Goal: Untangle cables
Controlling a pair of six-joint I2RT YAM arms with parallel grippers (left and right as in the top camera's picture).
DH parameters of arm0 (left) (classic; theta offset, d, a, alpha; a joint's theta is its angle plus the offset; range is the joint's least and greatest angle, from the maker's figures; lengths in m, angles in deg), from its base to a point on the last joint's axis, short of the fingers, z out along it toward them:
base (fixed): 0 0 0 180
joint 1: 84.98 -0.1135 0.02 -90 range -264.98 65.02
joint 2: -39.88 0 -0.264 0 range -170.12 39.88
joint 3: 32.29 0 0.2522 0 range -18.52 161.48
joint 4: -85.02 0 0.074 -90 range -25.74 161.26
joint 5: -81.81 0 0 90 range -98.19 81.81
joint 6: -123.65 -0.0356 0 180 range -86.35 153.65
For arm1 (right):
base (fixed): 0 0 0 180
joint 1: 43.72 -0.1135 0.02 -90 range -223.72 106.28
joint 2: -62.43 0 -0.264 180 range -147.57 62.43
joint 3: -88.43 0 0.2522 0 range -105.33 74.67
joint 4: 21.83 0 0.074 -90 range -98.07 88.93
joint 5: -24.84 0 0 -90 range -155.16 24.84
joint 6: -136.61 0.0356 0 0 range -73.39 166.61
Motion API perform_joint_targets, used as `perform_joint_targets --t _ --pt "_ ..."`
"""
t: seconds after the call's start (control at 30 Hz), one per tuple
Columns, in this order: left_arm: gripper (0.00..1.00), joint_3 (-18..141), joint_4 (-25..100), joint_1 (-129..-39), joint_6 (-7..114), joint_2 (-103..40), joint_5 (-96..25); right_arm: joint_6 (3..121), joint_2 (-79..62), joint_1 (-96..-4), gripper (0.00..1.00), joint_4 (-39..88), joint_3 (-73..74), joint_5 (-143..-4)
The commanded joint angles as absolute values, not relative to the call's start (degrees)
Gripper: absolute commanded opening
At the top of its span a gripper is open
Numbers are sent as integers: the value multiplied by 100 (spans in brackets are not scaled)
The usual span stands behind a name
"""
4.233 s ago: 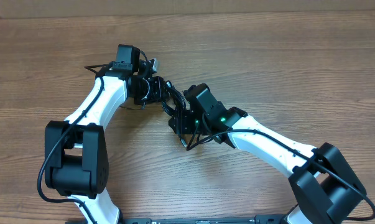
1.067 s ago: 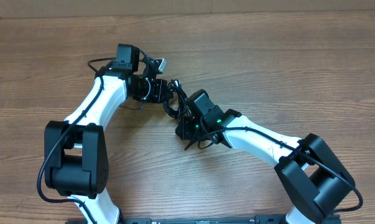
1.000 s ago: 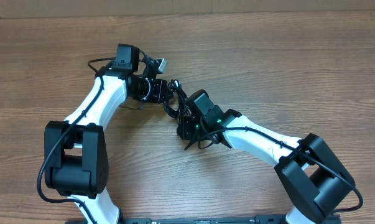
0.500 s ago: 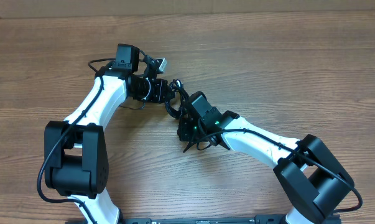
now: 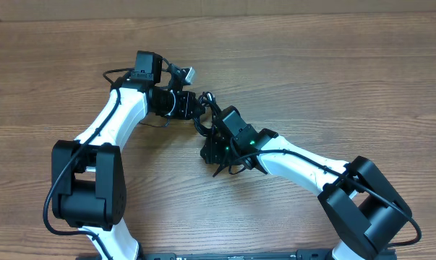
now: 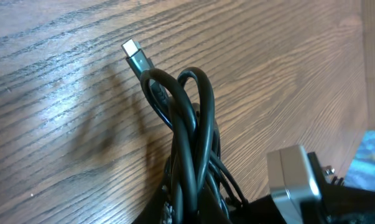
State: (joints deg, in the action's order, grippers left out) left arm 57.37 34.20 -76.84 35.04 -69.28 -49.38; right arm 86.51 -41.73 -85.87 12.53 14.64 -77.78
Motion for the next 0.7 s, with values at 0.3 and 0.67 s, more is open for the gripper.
perform_joint_targets --t 0.3,0.67 --pt "5 5807 3215 -8233 5230 -6878 -5244 8734 -4224 -8714 43 1240 1472 -7562" --pt "6 5807 3199 -8266 4961 -6878 -5346 8730 -4224 -8760 37 1091 1470 -7418"
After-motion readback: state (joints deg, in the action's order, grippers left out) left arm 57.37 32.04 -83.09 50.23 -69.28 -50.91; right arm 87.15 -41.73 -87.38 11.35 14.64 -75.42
